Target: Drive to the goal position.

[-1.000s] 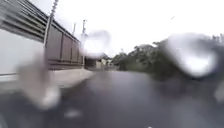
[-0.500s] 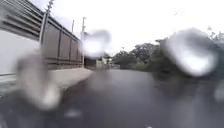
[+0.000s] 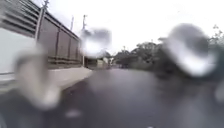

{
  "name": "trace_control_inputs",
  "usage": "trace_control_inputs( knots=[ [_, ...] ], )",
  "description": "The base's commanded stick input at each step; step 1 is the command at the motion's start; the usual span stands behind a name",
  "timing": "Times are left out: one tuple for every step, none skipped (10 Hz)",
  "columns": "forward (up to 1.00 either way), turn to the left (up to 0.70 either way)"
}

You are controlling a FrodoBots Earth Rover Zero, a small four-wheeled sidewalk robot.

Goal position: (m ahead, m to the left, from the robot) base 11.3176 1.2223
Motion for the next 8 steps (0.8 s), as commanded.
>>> trace_control_inputs(
  knots=[
    [0.70, -0.16],
    [0.70, -0.35],
    [0.70, -0.35],
    [0.70, -0.35],
    [0.70, -0.35],
    [0.70, -0.35],
    [0.70, -0.35],
    [0.70, -0.35]
  ],
)
